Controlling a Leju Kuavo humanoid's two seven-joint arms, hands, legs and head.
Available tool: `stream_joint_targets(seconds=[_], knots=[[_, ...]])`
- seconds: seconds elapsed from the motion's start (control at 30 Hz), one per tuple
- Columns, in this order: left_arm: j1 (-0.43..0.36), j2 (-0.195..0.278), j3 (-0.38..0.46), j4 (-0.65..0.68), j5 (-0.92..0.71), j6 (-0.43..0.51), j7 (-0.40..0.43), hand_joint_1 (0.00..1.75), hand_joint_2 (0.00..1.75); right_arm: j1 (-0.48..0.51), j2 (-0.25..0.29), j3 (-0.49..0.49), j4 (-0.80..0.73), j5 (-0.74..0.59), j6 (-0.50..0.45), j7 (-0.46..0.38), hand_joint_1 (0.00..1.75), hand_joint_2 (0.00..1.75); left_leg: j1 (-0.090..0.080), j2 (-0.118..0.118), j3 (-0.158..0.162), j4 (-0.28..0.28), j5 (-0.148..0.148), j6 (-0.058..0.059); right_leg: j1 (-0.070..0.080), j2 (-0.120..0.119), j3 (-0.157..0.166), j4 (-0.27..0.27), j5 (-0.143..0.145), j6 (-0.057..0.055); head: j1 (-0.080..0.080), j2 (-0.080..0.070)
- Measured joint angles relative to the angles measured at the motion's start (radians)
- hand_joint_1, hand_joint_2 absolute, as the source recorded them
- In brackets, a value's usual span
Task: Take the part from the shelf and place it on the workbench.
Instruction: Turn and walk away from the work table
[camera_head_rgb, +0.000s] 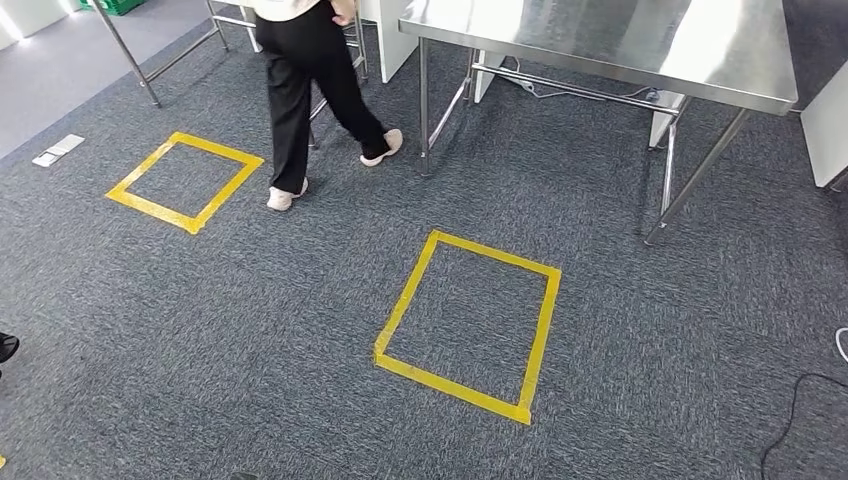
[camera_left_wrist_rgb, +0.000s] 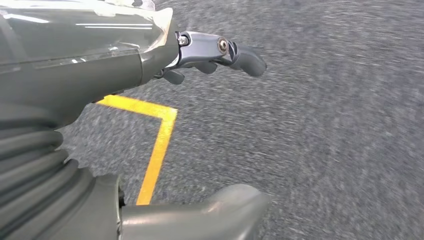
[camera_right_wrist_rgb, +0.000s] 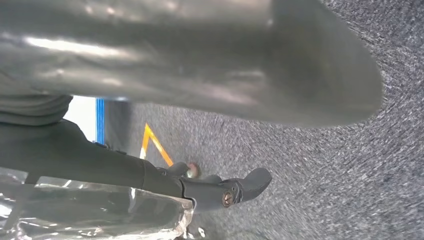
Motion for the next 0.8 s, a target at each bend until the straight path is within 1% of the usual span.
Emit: stream_joint_targets(seconds=[0.03,0.07,0.1,0.13,0.17,0.2,0.23,0.27,0.3,0.33,0.37,0.4,0.43,0.47,0.5,0.53,0.57,0.6,0.63,0.67,0.7,0.73,0.8], knots=[[0.003,0.0,0.0,0.0,0.002,0.001,0.0,0.0,1.75,0.0,0.001,0.003,0.0,0.0,0.001,-0.002,0.0,0.0,0.0,0.003,0.008,-0.007,0.012,0.002,0.003,-0.008,0.0,0.0,0.0,0.0,0.0,0.0],[0.006,0.001,0.0,0.0,0.004,0.003,0.0,0.0,1.75,-0.001,0.001,0.006,0.0,0.0,0.001,-0.004,0.0,0.0,-0.001,0.009,0.035,-0.052,0.038,0.006,0.005,-0.015,0.002,0.0,-0.001,-0.001,0.0,0.0],[0.009,0.002,0.0,0.0,0.007,0.005,0.0,0.0,1.75,-0.002,0.002,0.012,0.0,0.0,0.001,-0.006,0.0,0.0,-0.002,0.023,0.076,-0.123,0.07,0.012,0.007,-0.022,0.004,0.0,-0.002,-0.002,0.0,0.0],[0.01,0.003,0.001,0.0,0.011,0.007,-0.001,0.0,1.75,-0.003,0.003,0.017,0.0,0.0,0.001,-0.007,0.0,0.0,-0.006,0.039,0.113,-0.191,0.093,0.017,0.012,-0.029,0.006,0.002,-0.005,0.0,0.0,0.0],[0.01,0.004,0.001,0.0,0.013,0.008,-0.003,0.0,1.75,-0.004,0.004,0.023,0.0,0.0,0.001,-0.008,0.0,0.0,-0.01,0.052,0.139,-0.242,0.108,0.023,0.016,-0.036,0.006,0.003,-0.007,0.002,0.001,0.0],[0.011,0.004,0.001,0.0,0.015,0.009,-0.004,0.0,1.75,-0.004,0.004,0.027,0.0,0.0,0.001,-0.008,0.0,0.0,-0.014,0.06,0.152,-0.271,0.114,0.028,0.02,-0.043,0.006,0.003,-0.009,0.005,0.001,0.0],[0.012,0.004,0.001,0.0,0.016,0.01,-0.005,0.0,1.75,-0.005,0.004,0.031,0.0,0.0,0.001,-0.008,0.0,0.0,-0.018,0.056,0.152,-0.277,0.113,0.03,0.023,-0.051,0.005,0.004,-0.01,0.009,0.002,0.0],[0.015,0.004,0.001,0.0,0.016,0.012,-0.006,0.0,1.75,-0.006,0.004,0.035,0.0,0.0,0.001,-0.009,0.0,0.0,-0.02,0.046,0.151,-0.279,0.115,0.035,0.024,-0.059,0.007,0.002,-0.011,0.013,0.002,0.0],[0.017,0.004,0.002,0.0,0.016,0.015,-0.006,0.0,1.75,-0.008,0.004,0.039,0.0,0.0,0.001,-0.01,0.0,0.0,-0.02,0.038,0.152,-0.284,0.119,0.041,0.023,-0.057,0.006,0.006,-0.014,0.018,0.002,0.0],[0.019,0.004,0.003,0.0,0.017,0.019,-0.005,0.0,1.75,-0.009,0.005,0.042,0.0,0.0,0.001,-0.011,0.0,0.0,-0.018,0.03,0.153,-0.29,0.124,0.048,0.022,-0.044,0.0,0.02,-0.025,0.022,0.003,0.0],[0.019,0.004,0.005,0.0,0.018,0.022,-0.004,0.0,1.75,-0.009,0.006,0.046,0.0,0.0,0.001,-0.013,0.0,0.0,-0.015,0.023,0.153,-0.296,0.129,0.054,0.019,-0.024,-0.015,0.053,-0.045,0.024,0.004,0.0],[0.019,0.004,0.007,0.0,0.019,0.026,-0.003,0.0,1.75,-0.009,0.007,0.049,0.0,0.0,0.001,-0.014,0.0,0.0,-0.012,0.015,0.152,-0.298,0.132,0.059,0.014,0.0,-0.042,0.107,-0.074,0.024,0.006,0.0],[0.019,0.004,0.01,0.0,0.02,0.029,-0.001,0.0,1.75,-0.007,0.009,0.052,0.0,0.0,0.001,-0.015,0.0,0.0,-0.012,0.005,0.149,-0.299,0.134,0.062,0.011,0.017,-0.075,0.176,-0.105,0.023,0.007,0.0],[0.019,0.005,0.012,0.0,0.021,0.033,0.001,0.0,1.75,-0.006,0.009,0.055,0.001,0.0,0.001,-0.015,0.0,0.0,-0.012,-0.005,0.146,-0.299,0.136,0.063,0.008,0.025,-0.105,0.24,-0.129,0.025,0.007,0.0],[0.021,0.005,0.015,0.0,0.023,0.036,0.002,0.0,1.75,-0.004,0.01,0.059,0.001,0.0,0.001,-0.015,0.0,0.0,-0.012,-0.016,0.144,-0.298,0.137,0.062,0.006,0.028,-0.124,0.281,-0.14,0.029,0.007,0.0],[0.023,0.005,0.017,0.0,0.026,0.038,0.004,0.0,1.75,-0.003,0.01,0.063,0.001,0.0,0.001,-0.015,0.0,0.0,-0.011,-0.026,0.143,-0.298,0.138,0.061,0.003,0.029,-0.125,0.284,-0.135,0.037,0.007,0.0],[0.025,0.004,0.018,0.0,0.028,0.04,0.005,0.0,1.75,-0.002,0.01,0.066,0.001,0.0,0.001,-0.016,0.0,0.0,-0.01,-0.037,0.143,-0.297,0.14,0.058,-0.001,0.031,-0.104,0.243,-0.112,0.047,0.007,0.0],[0.026,0.004,0.019,0.0,0.029,0.041,0.005,0.0,1.75,-0.003,0.01,0.069,0.001,0.0,0.001,-0.017,0.0,0.0,-0.008,-0.047,0.143,-0.297,0.141,0.055,-0.006,0.039,-0.069,0.171,-0.08,0.057,0.007,0.0],[0.027,0.004,0.019,0.0,0.03,0.041,0.006,0.0,1.75,-0.003,0.011,0.072,0.001,0.0,0.001,-0.017,0.0,0.0,-0.009,-0.056,0.143,-0.296,0.142,0.051,-0.01,0.054,-0.035,0.098,-0.051,0.064,0.008,0.0],[0.027,0.005,0.02,0.0,0.03,0.041,0.006,0.0,1.75,-0.004,0.011,0.073,0.001,0.0,0.001,-0.018,0.0,0.0,-0.01,-0.064,0.143,-0.295,0.143,0.045,-0.012,0.066,-0.01,0.04,-0.03,0.066,0.009,0.0],[0.027,0.005,0.02,0.0,0.03,0.041,0.006,0.0,1.75,-0.005,0.012,0.074,0.002,0.0,0.001,-0.018,0.0,0.0,-0.012,-0.07,0.142,-0.294,0.143,0.041,-0.012,0.078,0.003,0.008,-0.019,0.065,0.01,0.0],[0.027,0.005,0.021,0.0,0.03,0.041,0.006,0.0,1.75,-0.005,0.013,0.074,0.002,0.0,0.001,-0.018,0.0,0.0,-0.014,-0.072,0.141,-0.293,0.143,0.038,-0.01,0.083,0.004,-0.001,-0.018,0.062,0.011,0.0],[0.027,0.005,0.021,0.0,0.03,0.041,0.006,0.0,1.75,-0.005,0.013,0.074,0.002,0.0,0.001,-0.018,0.0,0.0,-0.014,-0.073,0.141,-0.293,0.143,0.037,-0.007,0.082,0.003,-0.001,-0.016,0.06,0.011,0.0]])
